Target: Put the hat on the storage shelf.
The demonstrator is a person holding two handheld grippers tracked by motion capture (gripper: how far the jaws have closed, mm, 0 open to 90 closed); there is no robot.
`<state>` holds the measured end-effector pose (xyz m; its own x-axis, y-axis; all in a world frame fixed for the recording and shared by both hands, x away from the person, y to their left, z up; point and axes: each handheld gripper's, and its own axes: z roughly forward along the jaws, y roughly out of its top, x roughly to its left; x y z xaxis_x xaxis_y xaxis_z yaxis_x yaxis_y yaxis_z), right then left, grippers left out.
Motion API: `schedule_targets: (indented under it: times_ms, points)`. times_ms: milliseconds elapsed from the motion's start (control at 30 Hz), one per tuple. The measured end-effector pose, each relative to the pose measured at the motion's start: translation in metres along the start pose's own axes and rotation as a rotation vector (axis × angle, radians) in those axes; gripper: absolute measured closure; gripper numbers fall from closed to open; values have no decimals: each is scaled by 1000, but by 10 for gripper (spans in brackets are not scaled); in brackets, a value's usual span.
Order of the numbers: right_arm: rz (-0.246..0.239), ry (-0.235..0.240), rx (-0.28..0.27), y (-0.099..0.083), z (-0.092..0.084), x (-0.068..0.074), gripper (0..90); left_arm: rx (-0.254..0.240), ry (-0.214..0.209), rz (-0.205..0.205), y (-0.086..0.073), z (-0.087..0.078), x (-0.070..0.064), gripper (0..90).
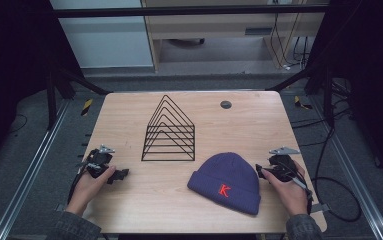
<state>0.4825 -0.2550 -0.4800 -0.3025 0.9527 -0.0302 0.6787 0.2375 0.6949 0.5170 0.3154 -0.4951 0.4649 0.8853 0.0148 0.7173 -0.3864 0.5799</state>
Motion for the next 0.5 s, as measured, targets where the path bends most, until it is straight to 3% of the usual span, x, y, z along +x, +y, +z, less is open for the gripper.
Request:
schedule_targets:
  times_ms: [100, 267, 500]
  points:
    - [-25, 14, -1, 9, -4, 5, 276, 0, 0, 5, 0, 0, 0, 0]
    - [-105, 53, 6, 36, -9, 17, 299, -3, 0, 3, 0, 0, -1, 0]
    - [-191, 104, 61, 66, 4, 32, 345, -3, -2, 0, 0, 0, -1, 0]
